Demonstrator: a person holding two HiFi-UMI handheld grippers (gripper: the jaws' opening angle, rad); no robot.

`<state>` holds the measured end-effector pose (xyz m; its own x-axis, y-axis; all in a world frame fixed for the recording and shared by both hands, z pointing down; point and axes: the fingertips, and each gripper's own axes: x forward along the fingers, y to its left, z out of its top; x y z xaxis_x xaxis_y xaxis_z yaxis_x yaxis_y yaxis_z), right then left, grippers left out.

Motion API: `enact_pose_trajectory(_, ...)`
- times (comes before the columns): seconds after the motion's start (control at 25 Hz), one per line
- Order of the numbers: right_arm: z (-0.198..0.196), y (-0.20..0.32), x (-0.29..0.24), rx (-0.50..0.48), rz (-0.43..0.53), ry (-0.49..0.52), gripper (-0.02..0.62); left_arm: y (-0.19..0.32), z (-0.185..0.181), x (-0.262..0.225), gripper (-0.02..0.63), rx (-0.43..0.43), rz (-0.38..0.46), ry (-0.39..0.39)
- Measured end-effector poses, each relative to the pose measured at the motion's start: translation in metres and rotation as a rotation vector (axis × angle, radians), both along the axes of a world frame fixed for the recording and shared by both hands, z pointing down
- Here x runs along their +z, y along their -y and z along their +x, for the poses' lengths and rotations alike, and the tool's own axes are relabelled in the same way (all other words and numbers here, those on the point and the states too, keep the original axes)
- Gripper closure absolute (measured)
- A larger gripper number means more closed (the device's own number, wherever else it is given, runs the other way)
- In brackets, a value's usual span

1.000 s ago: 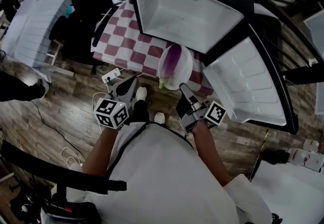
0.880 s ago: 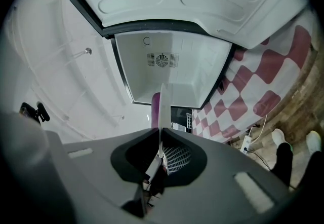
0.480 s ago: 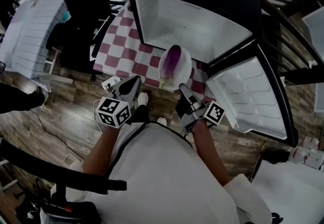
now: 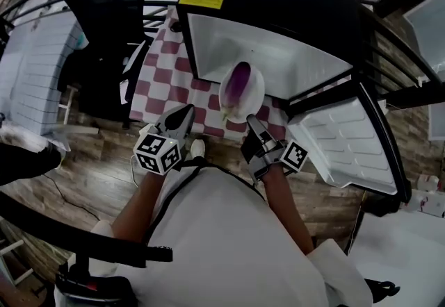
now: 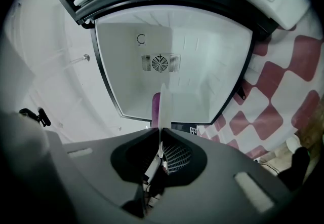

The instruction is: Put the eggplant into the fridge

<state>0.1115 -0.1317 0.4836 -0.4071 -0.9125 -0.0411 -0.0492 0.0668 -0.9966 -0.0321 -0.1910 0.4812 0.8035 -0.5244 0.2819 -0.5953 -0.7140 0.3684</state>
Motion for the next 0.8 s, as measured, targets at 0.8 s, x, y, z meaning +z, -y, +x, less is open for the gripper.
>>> enact_pose_trajectory(0.8,-0.009,0.071,0.010,0.142,-0.031,-0.017,0.565,0.097,-0.023,0.007,0.604,0.098,-0.011,-0.011)
